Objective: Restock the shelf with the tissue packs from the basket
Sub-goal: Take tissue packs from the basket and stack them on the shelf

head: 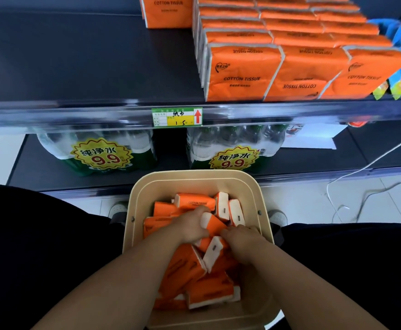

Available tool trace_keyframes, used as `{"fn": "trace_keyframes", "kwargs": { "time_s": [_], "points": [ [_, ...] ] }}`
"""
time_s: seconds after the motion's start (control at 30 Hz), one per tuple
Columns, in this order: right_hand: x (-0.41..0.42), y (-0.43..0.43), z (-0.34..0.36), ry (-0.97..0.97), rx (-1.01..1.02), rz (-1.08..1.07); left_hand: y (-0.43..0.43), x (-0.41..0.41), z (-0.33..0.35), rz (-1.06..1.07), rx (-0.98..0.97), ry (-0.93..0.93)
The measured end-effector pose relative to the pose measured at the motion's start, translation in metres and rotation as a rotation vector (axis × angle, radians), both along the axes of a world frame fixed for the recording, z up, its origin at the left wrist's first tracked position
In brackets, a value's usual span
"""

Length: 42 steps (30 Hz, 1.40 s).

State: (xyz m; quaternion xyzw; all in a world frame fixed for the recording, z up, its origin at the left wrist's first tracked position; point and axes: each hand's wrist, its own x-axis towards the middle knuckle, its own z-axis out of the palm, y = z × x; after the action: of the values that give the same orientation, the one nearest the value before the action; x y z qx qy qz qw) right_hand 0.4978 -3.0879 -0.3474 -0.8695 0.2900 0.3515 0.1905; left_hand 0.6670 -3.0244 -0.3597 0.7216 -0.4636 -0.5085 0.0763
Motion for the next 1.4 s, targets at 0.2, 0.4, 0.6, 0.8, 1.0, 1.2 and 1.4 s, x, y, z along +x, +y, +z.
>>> {"fn": "trace_keyframes", "kwargs": {
  "time_s": [0.2,0.4,0.6,0.8,1.0,1.2,1.4],
  "points": [
    [0.006,-0.003,0.008,-0.111,0.076,-0.072,0.009,0.018,0.012,0.017,-0.067,-0.013],
    [0.006,0.003,0.015,-0.212,0.137,-0.093,0.024,0.041,0.019,0.089,-0.118,0.034],
    [0.009,0.017,0.015,-0.201,0.098,-0.071,0.037,0.056,0.030,0.410,-0.151,0.248],
    [0.009,0.025,0.016,-0.132,0.055,-0.133,0.039,0.063,0.042,0.687,-0.157,0.479],
    [0.004,0.020,0.024,-0.239,0.185,-0.263,0.033,0.070,0.061,0.719,-0.244,0.555],
    [0.005,0.014,0.038,-0.376,0.166,-0.261,0.024,0.084,0.094,0.523,-0.336,0.548],
    [0.014,0.015,0.049,-0.448,0.145,-0.203,0.013,0.094,0.144,0.329,-0.383,0.523]
  ]
}}
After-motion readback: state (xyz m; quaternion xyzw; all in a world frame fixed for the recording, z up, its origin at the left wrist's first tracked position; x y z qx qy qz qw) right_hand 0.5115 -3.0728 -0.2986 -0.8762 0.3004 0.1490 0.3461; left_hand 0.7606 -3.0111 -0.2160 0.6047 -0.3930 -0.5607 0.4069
